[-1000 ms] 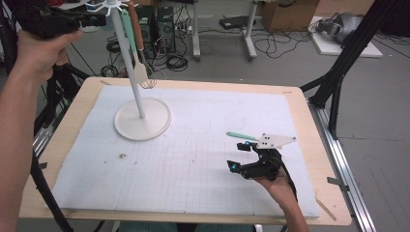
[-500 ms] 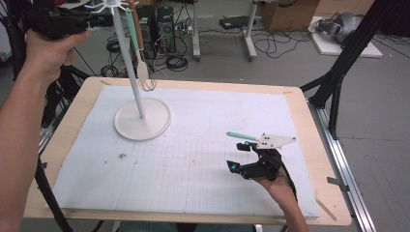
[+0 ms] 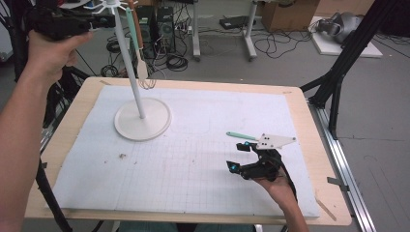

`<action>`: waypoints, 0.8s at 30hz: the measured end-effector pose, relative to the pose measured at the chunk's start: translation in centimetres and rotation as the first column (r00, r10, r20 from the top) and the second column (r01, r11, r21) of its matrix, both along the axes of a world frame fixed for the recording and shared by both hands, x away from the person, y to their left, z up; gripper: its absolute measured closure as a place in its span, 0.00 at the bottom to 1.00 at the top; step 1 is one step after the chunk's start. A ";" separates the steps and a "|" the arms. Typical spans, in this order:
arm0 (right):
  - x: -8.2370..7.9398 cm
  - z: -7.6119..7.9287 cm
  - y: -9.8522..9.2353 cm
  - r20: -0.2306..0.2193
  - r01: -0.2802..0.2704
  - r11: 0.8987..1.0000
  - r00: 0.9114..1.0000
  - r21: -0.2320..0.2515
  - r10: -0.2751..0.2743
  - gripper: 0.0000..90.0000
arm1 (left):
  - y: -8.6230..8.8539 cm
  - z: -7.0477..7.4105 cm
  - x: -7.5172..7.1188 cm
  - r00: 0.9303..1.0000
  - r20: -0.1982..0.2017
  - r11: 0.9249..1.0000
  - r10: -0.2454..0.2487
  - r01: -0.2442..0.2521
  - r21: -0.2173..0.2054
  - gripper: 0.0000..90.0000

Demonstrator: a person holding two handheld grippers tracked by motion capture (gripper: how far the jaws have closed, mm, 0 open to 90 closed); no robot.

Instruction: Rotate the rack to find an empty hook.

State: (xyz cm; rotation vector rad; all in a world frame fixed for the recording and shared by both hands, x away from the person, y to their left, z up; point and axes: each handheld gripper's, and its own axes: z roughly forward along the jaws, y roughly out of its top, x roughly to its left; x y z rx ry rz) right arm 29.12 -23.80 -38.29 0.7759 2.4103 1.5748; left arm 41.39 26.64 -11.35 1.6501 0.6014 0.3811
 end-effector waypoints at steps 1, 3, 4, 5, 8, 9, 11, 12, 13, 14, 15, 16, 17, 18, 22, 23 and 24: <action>0.0 0.0 0.0 -0.001 0.000 1.000 1.000 0.000 0.000 0.24 | 0.0 0.0 -0.1 1.000 -0.001 1.000 0.000 0.000 -0.004 0.97; 0.0 0.0 0.1 0.007 -0.001 1.000 1.000 -0.005 0.001 0.24 | 0.0 0.0 -0.4 1.000 0.002 1.000 -0.002 0.002 -0.005 0.96; -0.1 0.1 0.1 0.006 0.003 1.000 1.000 -0.002 -0.003 0.24 | 0.0 -0.1 -0.5 1.000 0.002 1.000 0.000 0.000 -0.003 0.95; -0.1 0.1 0.1 0.011 0.002 1.000 1.000 0.000 -0.002 0.24 | 0.0 -0.1 -0.6 1.000 0.002 1.000 0.000 0.000 0.000 0.95; -0.2 0.2 0.0 0.012 0.011 1.000 1.000 0.003 -0.011 0.24 | 0.1 -0.2 -1.1 1.000 0.006 1.000 0.003 -0.003 0.003 0.93; -0.2 0.2 -0.1 0.017 0.013 1.000 1.000 0.008 -0.013 0.24 | 0.2 -0.3 -1.2 1.000 0.005 1.000 0.002 -0.002 0.000 0.93; -0.2 0.2 -0.2 0.016 0.022 1.000 1.000 0.013 -0.022 0.24 | 0.2 -0.4 -1.6 1.000 0.006 1.000 -0.003 0.003 0.004 0.92; -0.1 0.2 -0.3 0.017 0.024 1.000 1.000 0.016 -0.025 0.24 | 0.2 -0.6 -1.8 1.000 0.008 1.000 -0.006 0.006 0.006 0.92; -0.2 0.3 -0.4 0.011 0.030 0.999 0.999 0.018 -0.030 0.24 | 0.2 -0.7 -1.9 1.000 0.006 1.000 -0.009 0.009 0.007 0.91; -0.1 0.2 -0.5 0.019 0.033 0.999 0.999 0.020 -0.033 0.24 | 0.2 -0.8 -2.1 1.000 0.008 1.000 -0.010 0.010 0.011 0.91; -0.1 0.3 -0.6 0.015 0.038 0.999 0.999 0.023 -0.038 0.24 | 0.2 -0.9 -2.2 1.000 0.010 1.000 -0.012 0.012 0.009 0.90; 0.0 0.3 -0.6 0.015 0.037 0.999 0.999 0.023 -0.038 0.24 | 0.2 -1.0 -2.4 1.000 0.011 1.000 -0.011 0.011 0.011 0.90; 0.0 0.3 -0.7 0.020 0.042 0.999 0.999 0.026 -0.042 0.24 | 0.2 -1.1 -2.5 1.000 0.010 1.000 -0.009 0.009 0.006 0.89; 0.0 0.3 -0.6 0.019 0.044 0.999 0.999 0.027 -0.044 0.24 | 0.3 -1.3 -2.6 1.000 0.006 1.000 -0.010 0.010 0.005 0.89; 0.1 0.3 -0.5 0.022 0.043 0.999 0.999 0.021 -0.044 0.24 | 0.4 -1.9 -3.3 1.000 0.004 1.000 -0.014 0.014 0.013 0.87; 0.1 0.3 -0.6 0.023 0.045 0.999 0.999 0.018 -0.045 0.24 | 0.4 -2.1 -3.5 1.000 0.004 1.000 -0.015 0.015 0.010 0.87; 0.1 0.3 -0.6 0.025 0.047 0.999 0.999 0.017 -0.047 0.24 | 0.3 -2.3 -3.7 1.000 0.004 1.000 -0.015 0.015 0.012 0.86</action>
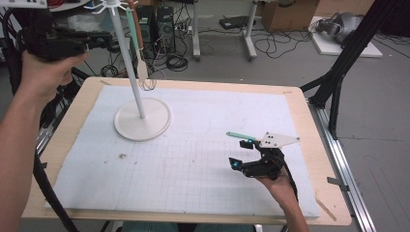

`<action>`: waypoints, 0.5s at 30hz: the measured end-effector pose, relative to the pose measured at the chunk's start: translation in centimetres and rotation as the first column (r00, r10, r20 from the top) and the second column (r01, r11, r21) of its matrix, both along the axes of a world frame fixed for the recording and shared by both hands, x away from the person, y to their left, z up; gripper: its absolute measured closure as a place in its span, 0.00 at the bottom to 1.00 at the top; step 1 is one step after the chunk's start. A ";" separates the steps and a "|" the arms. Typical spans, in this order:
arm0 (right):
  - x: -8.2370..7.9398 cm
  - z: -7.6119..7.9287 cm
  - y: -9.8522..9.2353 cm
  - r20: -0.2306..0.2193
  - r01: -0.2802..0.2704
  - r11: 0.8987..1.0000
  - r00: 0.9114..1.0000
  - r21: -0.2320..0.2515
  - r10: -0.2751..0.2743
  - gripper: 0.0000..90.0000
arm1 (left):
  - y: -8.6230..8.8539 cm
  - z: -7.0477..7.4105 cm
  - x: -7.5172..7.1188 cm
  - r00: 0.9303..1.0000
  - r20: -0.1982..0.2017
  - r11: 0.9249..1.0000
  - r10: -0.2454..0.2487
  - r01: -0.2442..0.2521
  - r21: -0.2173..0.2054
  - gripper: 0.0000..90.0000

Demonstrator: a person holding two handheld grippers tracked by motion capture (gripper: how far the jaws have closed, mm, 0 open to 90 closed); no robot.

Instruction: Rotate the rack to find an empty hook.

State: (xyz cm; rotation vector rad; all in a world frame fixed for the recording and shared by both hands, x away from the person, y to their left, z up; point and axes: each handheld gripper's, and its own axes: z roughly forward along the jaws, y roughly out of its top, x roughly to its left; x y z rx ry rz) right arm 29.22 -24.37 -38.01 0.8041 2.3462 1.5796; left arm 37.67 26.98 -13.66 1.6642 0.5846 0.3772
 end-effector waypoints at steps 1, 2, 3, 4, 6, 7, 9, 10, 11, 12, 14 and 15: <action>-0.1 0.0 0.0 -0.003 0.002 1.000 1.000 0.000 -0.002 0.24 | 0.0 -0.2 -0.2 1.000 0.001 1.000 -0.003 0.003 0.005 0.85; -0.1 0.0 0.0 0.003 0.003 1.000 1.000 -0.003 -0.003 0.24 | 0.0 -0.4 -0.4 1.000 -0.001 1.000 -0.003 0.003 0.014 0.85; -0.1 0.0 -0.1 0.005 0.006 1.000 1.000 -0.004 -0.006 0.24 | 0.0 -0.6 -0.6 1.000 0.000 1.000 -0.003 0.003 0.017 0.85; -0.1 0.1 -0.2 0.004 0.009 1.000 1.000 -0.005 -0.009 0.24 | 0.0 -0.7 -0.9 1.000 0.000 1.000 -0.005 0.005 0.017 0.84; -0.1 0.1 -0.3 0.012 0.010 1.000 1.000 -0.004 -0.010 0.24 | 0.0 -1.1 -1.3 1.000 0.003 1.000 -0.007 0.007 0.020 0.83; -0.2 0.1 -0.3 0.014 0.014 1.000 1.000 -0.006 -0.014 0.24 | 0.0 -1.2 -1.5 1.000 0.004 1.000 -0.008 0.008 0.019 0.82; -0.2 0.2 -0.3 0.014 0.017 1.000 1.000 -0.005 -0.017 0.24 | -0.1 -1.5 -1.8 1.000 0.007 1.000 -0.015 0.015 0.021 0.80; -0.3 0.2 -0.3 0.011 0.020 1.000 1.000 -0.005 -0.020 0.24 | -0.2 -1.6 -2.0 1.000 0.009 1.000 -0.017 0.017 0.026 0.80; -0.3 0.2 -0.3 0.016 0.021 1.000 1.000 -0.008 -0.021 0.24 | -0.3 -1.7 -2.1 1.000 0.011 0.999 -0.020 0.020 0.030 0.79; -0.3 0.2 -0.4 0.018 0.024 1.000 1.000 -0.012 -0.024 0.24 | -0.4 -1.9 -2.3 1.000 0.010 0.999 -0.025 0.025 0.030 0.79; -0.4 0.2 -0.4 0.015 0.026 1.000 1.000 -0.010 -0.026 0.24 | -0.6 -2.2 -2.5 0.999 0.009 0.999 -0.034 0.034 0.032 0.79; -0.3 0.2 -0.4 0.020 0.025 1.000 1.000 -0.014 -0.024 0.24 | -0.7 -2.4 -2.6 0.999 0.009 0.999 -0.036 0.036 0.031 0.79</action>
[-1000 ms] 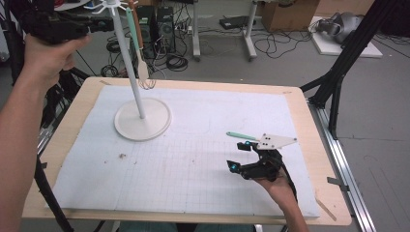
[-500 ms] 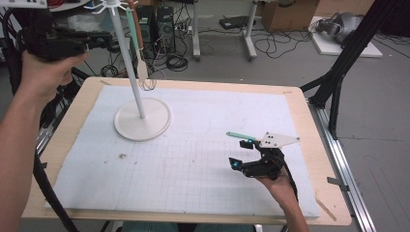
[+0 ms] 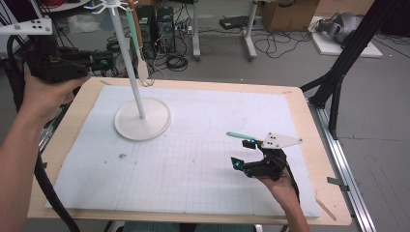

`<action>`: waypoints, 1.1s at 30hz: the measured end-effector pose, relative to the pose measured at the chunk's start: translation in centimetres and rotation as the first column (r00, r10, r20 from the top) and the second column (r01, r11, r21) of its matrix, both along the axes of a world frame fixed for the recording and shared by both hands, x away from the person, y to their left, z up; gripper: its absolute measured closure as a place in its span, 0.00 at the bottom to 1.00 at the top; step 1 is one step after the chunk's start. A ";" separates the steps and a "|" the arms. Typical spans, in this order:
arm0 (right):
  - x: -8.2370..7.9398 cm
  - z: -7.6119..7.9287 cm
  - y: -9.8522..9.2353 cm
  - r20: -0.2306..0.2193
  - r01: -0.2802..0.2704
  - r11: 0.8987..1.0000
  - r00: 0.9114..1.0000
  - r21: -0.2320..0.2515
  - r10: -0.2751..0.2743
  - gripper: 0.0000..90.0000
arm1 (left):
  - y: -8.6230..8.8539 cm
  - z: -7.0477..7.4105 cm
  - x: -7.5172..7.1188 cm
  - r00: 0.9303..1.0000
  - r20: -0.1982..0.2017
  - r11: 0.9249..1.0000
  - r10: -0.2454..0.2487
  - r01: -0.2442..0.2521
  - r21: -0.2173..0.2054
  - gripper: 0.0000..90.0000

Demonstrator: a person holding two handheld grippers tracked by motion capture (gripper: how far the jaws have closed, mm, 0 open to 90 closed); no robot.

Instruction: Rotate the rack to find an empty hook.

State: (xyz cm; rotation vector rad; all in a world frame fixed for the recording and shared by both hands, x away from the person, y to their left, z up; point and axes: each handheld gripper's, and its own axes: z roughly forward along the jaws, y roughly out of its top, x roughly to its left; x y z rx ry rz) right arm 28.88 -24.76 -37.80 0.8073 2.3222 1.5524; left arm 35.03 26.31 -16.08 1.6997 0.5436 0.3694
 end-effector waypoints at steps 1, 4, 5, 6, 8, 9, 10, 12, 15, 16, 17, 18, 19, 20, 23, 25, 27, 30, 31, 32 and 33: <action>0.0 0.0 0.0 0.002 0.004 1.000 1.000 -0.001 -0.004 0.24 | -0.1 -0.2 -0.1 1.000 -0.001 1.000 -0.004 0.004 0.003 0.79; -0.2 0.0 -0.1 -0.007 0.007 1.000 1.000 0.002 -0.007 0.24 | -0.4 -0.7 -0.4 1.000 -0.003 1.000 -0.013 0.013 0.002 0.78; -0.1 0.0 -0.2 0.001 0.009 1.000 1.000 -0.003 -0.009 0.24 | -0.5 -0.8 -0.4 1.000 -0.005 1.000 -0.015 0.015 0.010 0.77; -0.1 0.0 -0.3 -0.004 0.010 1.000 1.000 -0.002 -0.010 0.24 | -0.6 -1.0 -0.4 1.000 -0.006 1.000 -0.014 0.014 0.013 0.77; -0.1 0.0 -0.4 0.001 0.012 1.000 1.000 -0.003 -0.012 0.24 | -0.6 -1.2 -0.5 1.000 -0.009 1.000 -0.023 0.023 0.010 0.76; -0.1 0.0 -0.5 0.002 0.014 1.000 1.000 -0.001 -0.014 0.24 | -0.7 -1.4 -0.5 1.000 -0.011 1.000 -0.026 0.026 0.010 0.75; -0.1 0.0 -0.6 -0.001 0.017 1.000 1.000 -0.002 -0.017 0.24 | -0.8 -1.6 -0.5 1.000 -0.014 1.000 -0.026 0.026 0.004 0.75; -0.2 0.0 -0.6 -0.005 0.021 1.000 1.000 0.000 -0.021 0.24 | -0.8 -2.0 -0.6 0.999 -0.018 1.000 -0.027 0.027 0.006 0.74; -0.2 0.0 -0.8 -0.003 0.022 1.000 1.000 -0.002 -0.022 0.24 | -1.0 -2.5 -0.8 0.999 -0.020 1.000 -0.028 0.028 0.011 0.72; -0.3 0.0 -0.8 -0.001 0.023 1.000 1.000 -0.005 -0.023 0.24 | -1.1 -2.7 -0.8 0.999 -0.021 1.000 -0.026 0.026 0.011 0.71; -0.3 0.0 -0.9 -0.001 0.025 1.000 1.000 -0.003 -0.025 0.24 | -1.2 -2.9 -0.9 0.999 -0.022 1.000 -0.023 0.024 0.008 0.70; -0.3 0.0 -0.9 0.001 0.027 1.000 1.000 -0.005 -0.027 0.24 | -1.2 -3.0 -0.9 0.999 -0.025 1.000 -0.025 0.025 0.009 0.69; -0.3 0.0 -1.0 -0.001 0.027 1.000 1.000 -0.003 -0.027 0.24 | -1.3 -3.3 -0.9 0.999 -0.035 0.999 -0.031 0.031 0.012 0.68; -0.3 0.0 -1.1 0.001 0.031 1.000 1.000 -0.003 -0.031 0.24 | -1.4 -3.5 -0.9 0.999 -0.042 0.999 -0.033 0.033 0.018 0.67; -0.3 0.0 -1.2 0.000 0.037 0.999 0.999 -0.001 -0.037 0.24 | -1.6 -4.1 -1.0 0.998 -0.051 0.999 -0.042 0.043 0.025 0.64; -0.2 0.0 -1.2 0.002 0.039 0.999 0.999 -0.001 -0.039 0.24 | -1.7 -4.5 -1.1 0.998 -0.052 0.999 -0.041 0.042 0.030 0.63; -0.3 0.0 -1.1 -0.004 0.036 0.999 0.999 -0.004 -0.036 0.24 | -1.8 -4.9 -1.2 0.998 -0.052 0.999 -0.040 0.041 0.024 0.61; -0.3 -0.1 -1.2 -0.002 0.036 0.999 0.999 -0.008 -0.036 0.24 | -1.9 -5.5 -1.3 0.998 -0.055 0.999 -0.031 0.032 0.026 0.57; -0.3 -0.1 -1.2 -0.001 0.036 0.999 0.999 -0.009 -0.036 0.24 | -1.9 -5.7 -1.4 0.998 -0.055 0.999 -0.031 0.032 0.028 0.56; -0.3 -0.1 -1.2 -0.002 0.035 0.999 0.999 -0.011 -0.036 0.24 | -2.0 -5.9 -1.4 0.998 -0.055 0.999 -0.029 0.031 0.029 0.54; -0.3 -0.1 -1.3 -0.006 0.038 0.999 0.999 -0.013 -0.038 0.24 | -2.0 -6.0 -1.4 0.998 -0.054 0.999 -0.030 0.032 0.031 0.54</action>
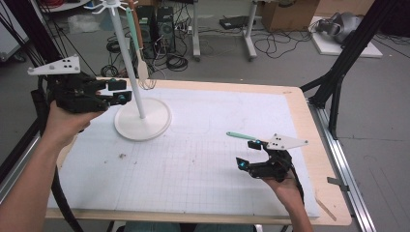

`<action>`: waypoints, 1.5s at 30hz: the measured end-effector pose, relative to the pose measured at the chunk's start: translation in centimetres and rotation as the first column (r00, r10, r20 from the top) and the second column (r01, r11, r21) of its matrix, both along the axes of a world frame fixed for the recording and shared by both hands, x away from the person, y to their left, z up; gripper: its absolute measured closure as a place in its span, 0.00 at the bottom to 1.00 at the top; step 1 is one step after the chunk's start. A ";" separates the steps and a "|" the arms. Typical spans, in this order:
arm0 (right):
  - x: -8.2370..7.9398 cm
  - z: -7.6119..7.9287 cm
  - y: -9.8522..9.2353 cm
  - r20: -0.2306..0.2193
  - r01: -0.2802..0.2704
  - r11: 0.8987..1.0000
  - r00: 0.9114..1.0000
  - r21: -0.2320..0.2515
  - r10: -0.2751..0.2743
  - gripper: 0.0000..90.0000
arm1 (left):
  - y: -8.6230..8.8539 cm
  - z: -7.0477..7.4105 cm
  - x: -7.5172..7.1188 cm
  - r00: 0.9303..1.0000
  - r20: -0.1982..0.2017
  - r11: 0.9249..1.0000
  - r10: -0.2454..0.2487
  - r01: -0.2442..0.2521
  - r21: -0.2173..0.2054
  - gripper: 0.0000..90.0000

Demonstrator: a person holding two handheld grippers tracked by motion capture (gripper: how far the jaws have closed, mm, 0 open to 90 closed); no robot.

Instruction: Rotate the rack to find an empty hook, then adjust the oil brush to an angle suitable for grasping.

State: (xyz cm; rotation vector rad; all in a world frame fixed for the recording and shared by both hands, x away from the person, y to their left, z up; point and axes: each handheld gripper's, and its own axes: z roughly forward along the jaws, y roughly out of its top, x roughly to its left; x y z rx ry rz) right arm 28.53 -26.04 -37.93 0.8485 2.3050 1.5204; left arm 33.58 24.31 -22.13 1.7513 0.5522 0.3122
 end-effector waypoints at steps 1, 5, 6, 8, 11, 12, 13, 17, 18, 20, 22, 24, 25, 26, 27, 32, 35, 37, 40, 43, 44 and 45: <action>0.0 0.0 -0.1 0.004 0.001 1.000 1.000 0.001 -0.001 0.24 | -0.1 -0.2 -0.1 1.000 0.000 1.000 0.000 0.000 -0.002 0.53; 0.1 -0.1 -0.3 -0.001 0.009 1.000 1.000 0.002 -0.009 0.24 | -0.4 -1.1 -0.4 1.000 0.002 1.000 0.004 -0.004 0.003 0.50; 0.1 -0.1 -0.4 0.001 0.010 1.000 1.000 0.004 -0.010 0.24 | -0.5 -1.4 -0.5 1.000 0.002 1.000 0.003 -0.003 0.003 0.49; 0.1 -0.1 -0.4 -0.005 0.014 1.000 1.000 0.002 -0.014 0.24 | -0.7 -1.9 -0.7 1.000 0.005 1.000 0.005 -0.005 0.010 0.49; 0.1 -0.1 -0.4 -0.006 0.016 1.000 1.000 -0.004 -0.016 0.24 | -1.0 -2.7 -0.9 1.000 -0.002 1.000 0.000 0.000 0.011 0.48; 0.0 -0.2 -0.5 -0.007 0.017 1.000 1.000 -0.007 -0.017 0.24 | -1.1 -2.9 -0.9 1.000 -0.006 1.000 -0.002 0.003 0.010 0.48; 0.0 -0.1 -0.5 -0.010 0.016 1.000 1.000 -0.004 -0.016 0.24 | -1.1 -3.1 -0.9 1.000 -0.010 1.000 -0.006 0.006 0.009 0.48; 0.0 -0.1 -0.5 -0.011 0.019 1.000 1.000 -0.004 -0.019 0.24 | -1.2 -3.6 -1.0 1.000 -0.012 1.000 -0.007 0.008 0.009 0.47; 0.0 -0.2 -0.5 -0.010 0.018 1.000 1.000 -0.004 -0.018 0.24 | -1.2 -3.7 -1.0 1.000 -0.013 1.000 -0.005 0.005 0.010 0.46; 0.1 -0.3 -0.4 -0.012 0.016 1.000 1.000 -0.009 -0.016 0.24 | -1.3 -4.0 -1.1 1.000 -0.013 1.000 -0.003 0.003 0.015 0.46; 0.1 -0.2 -0.4 -0.012 0.014 1.000 1.000 -0.012 -0.014 0.24 | -1.3 -4.3 -1.2 1.000 -0.013 1.000 0.002 -0.002 0.015 0.44; 0.2 -0.2 -0.4 -0.005 0.014 1.000 1.000 -0.010 -0.014 0.24 | -1.3 -4.6 -1.3 1.000 -0.014 1.000 0.010 -0.010 0.025 0.43; 0.1 -0.2 -0.5 -0.012 0.016 1.000 1.000 -0.011 -0.016 0.24 | -1.2 -4.8 -1.3 1.000 -0.015 0.999 0.013 -0.013 0.030 0.42; 0.1 -0.2 -0.5 -0.012 0.018 1.000 1.000 -0.009 -0.018 0.24 | -1.2 -5.0 -1.4 1.000 -0.016 0.999 0.015 -0.015 0.031 0.41; 0.2 -0.2 -0.5 -0.005 0.019 1.000 1.000 -0.007 -0.019 0.24 | -1.2 -5.2 -1.4 1.000 -0.018 0.999 0.018 -0.018 0.032 0.40; 0.2 -0.3 -0.4 -0.018 0.021 1.000 1.000 -0.014 -0.021 0.24 | -0.9 -6.3 -1.7 0.999 -0.016 0.999 0.043 -0.042 0.033 0.39; 0.3 -0.4 -0.3 -0.022 0.018 1.000 1.000 -0.021 -0.018 0.24 | -0.6 -7.2 -1.8 0.998 -0.029 0.998 0.056 -0.056 0.028 0.38; 0.5 -0.5 -0.2 -0.022 0.014 1.000 1.000 -0.023 -0.014 0.24 | -0.4 -7.7 -1.9 0.997 -0.031 0.998 0.063 -0.062 0.027 0.37; 0.5 -0.6 -0.1 -0.027 0.012 1.000 1.000 -0.024 -0.012 0.24 | -0.3 -8.3 -2.2 0.997 -0.031 0.997 0.073 -0.072 0.031 0.37; 0.6 -0.6 0.0 -0.023 0.011 1.000 1.000 -0.026 -0.011 0.24 | -0.2 -8.9 -2.5 0.996 -0.035 0.996 0.083 -0.081 0.047 0.36; 0.7 -0.7 0.0 -0.021 0.010 1.000 1.000 -0.029 -0.011 0.24 | -0.2 -9.1 -2.5 0.996 -0.034 0.995 0.085 -0.083 0.047 0.36; 0.6 -0.7 0.0 -0.025 0.010 1.000 1.000 -0.029 -0.010 0.23 | -0.2 -9.3 -2.6 0.995 -0.037 0.995 0.089 -0.087 0.049 0.36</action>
